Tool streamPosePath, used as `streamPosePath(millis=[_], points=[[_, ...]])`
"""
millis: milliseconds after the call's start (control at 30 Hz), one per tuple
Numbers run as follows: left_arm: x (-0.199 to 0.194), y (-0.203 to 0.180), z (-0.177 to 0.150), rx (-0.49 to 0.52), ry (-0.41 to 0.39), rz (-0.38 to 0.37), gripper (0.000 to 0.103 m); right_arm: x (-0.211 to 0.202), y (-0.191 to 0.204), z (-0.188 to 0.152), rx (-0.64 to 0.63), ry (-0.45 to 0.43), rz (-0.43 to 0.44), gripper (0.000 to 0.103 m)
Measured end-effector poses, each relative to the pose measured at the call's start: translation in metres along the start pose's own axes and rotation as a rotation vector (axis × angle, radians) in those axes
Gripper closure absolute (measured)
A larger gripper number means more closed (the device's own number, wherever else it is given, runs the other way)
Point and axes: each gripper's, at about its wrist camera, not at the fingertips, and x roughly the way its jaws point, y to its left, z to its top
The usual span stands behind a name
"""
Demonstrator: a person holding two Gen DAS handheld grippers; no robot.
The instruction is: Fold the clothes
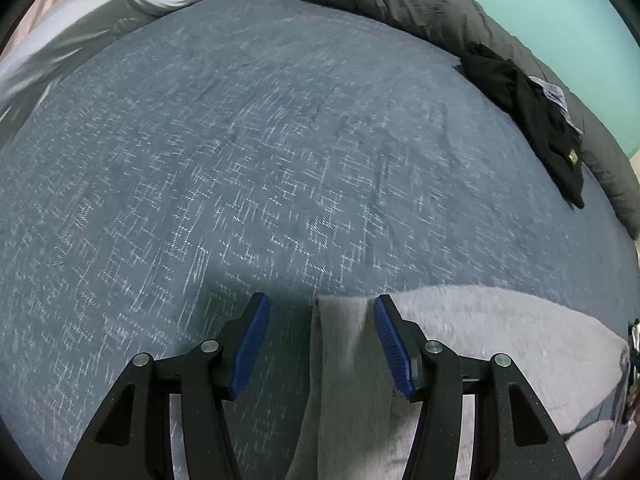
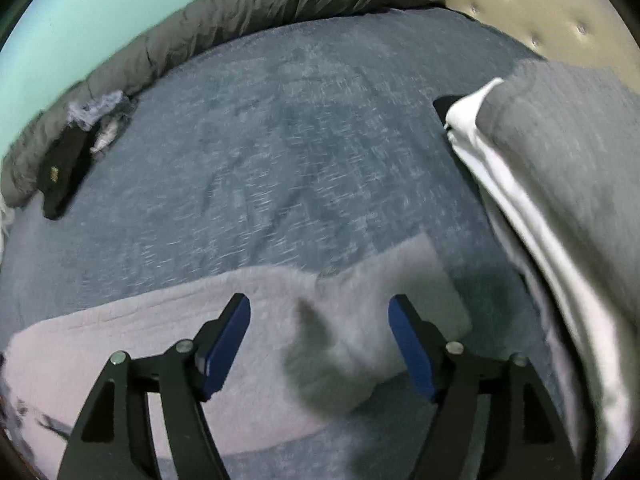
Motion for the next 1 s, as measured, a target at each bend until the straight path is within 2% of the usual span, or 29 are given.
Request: streamPosePath(millis=[67, 200, 233, 267, 333, 467, 533, 633, 1000], points=[[0.003, -0.002, 0.0, 0.006, 0.001, 0.011, 0.045, 0.007, -0.004, 0.007, -0.021, 0.005, -0.048, 0.03], [0.006, -0.006, -0.002, 0.014, -0.007, 0.018, 0.045, 0.023, -0.006, 0.007, -0.052, 0.042, -0.07, 0.027], [0.007, -0.009, -0.003, 0.021, -0.009, 0.021, 0.05, 0.027, -0.007, 0.007, -0.059, 0.051, -0.074, 0.027], [0.008, -0.013, -0.005, 0.033, -0.011, 0.026, 0.061, 0.031, -0.007, 0.007, -0.067, 0.061, -0.079, 0.027], [0.009, -0.02, -0.009, 0.056, -0.015, 0.035, 0.071, 0.039, -0.008, 0.006, -0.082, 0.08, -0.088, 0.029], [0.008, -0.032, -0.016, 0.095, -0.021, 0.053, 0.094, 0.046, 0.008, -0.007, -0.161, 0.092, -0.094, 0.049], [0.006, -0.036, -0.018, 0.11, -0.025, 0.059, 0.096, 0.043, 0.008, -0.011, -0.161, 0.072, -0.074, 0.069], [0.001, -0.037, -0.021, 0.122, -0.032, 0.061, 0.098, 0.038, 0.013, -0.013, -0.168, 0.058, -0.081, 0.092], [-0.051, -0.039, -0.026, 0.152, -0.131, 0.036, 0.099, -0.009, 0.027, -0.002, -0.181, -0.092, -0.078, 0.094]])
